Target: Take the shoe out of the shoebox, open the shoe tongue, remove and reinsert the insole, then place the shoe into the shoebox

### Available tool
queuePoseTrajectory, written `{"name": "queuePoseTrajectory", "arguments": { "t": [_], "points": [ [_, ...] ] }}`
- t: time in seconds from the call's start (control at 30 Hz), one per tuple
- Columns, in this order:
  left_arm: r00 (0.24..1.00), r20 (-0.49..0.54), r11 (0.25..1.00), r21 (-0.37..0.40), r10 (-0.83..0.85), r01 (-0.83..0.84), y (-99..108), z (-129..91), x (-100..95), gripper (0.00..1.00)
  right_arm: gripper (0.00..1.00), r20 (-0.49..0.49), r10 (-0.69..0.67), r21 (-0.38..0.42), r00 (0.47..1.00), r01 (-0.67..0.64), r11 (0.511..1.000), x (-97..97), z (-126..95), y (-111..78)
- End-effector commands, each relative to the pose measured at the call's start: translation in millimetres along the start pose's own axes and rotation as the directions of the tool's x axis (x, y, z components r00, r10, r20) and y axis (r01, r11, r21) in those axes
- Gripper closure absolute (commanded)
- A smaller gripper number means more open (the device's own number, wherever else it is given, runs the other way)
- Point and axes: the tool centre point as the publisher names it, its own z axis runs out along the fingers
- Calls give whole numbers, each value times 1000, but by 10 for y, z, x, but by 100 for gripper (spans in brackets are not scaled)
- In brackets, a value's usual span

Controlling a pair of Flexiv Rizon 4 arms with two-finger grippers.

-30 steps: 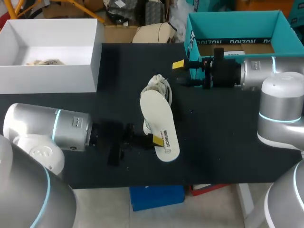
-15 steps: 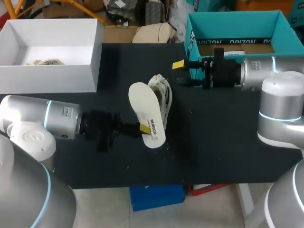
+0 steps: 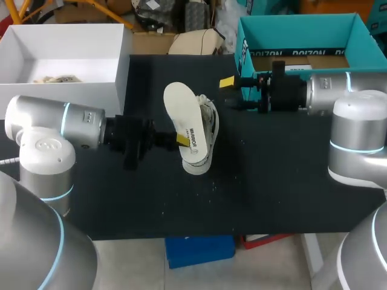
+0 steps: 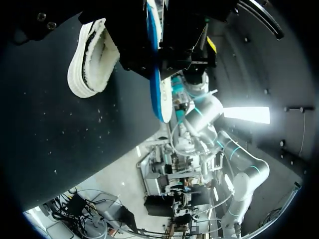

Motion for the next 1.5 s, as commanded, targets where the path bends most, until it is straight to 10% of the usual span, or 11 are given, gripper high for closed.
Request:
{"name": "queuePoseTrajectory", "arguments": {
  "t": [0.03,0.4,0.9,1.5],
  "points": [
    [1000,5,999,36,-2,2,166,47,29,100,0,2,0,-4,1000,0,1000,1,15,-9],
    [1000,7,999,48,-20,20,172,45,33,100,0,2,0,-4,1000,0,1000,1,15,-9],
    [1000,7,999,48,-20,20,172,45,33,100,0,21,24,335,999,-30,942,-33,221,42],
    [1000,7,999,48,-20,20,172,45,33,100,2,105,190,353,976,-215,911,-232,473,-294]
  ]
}}
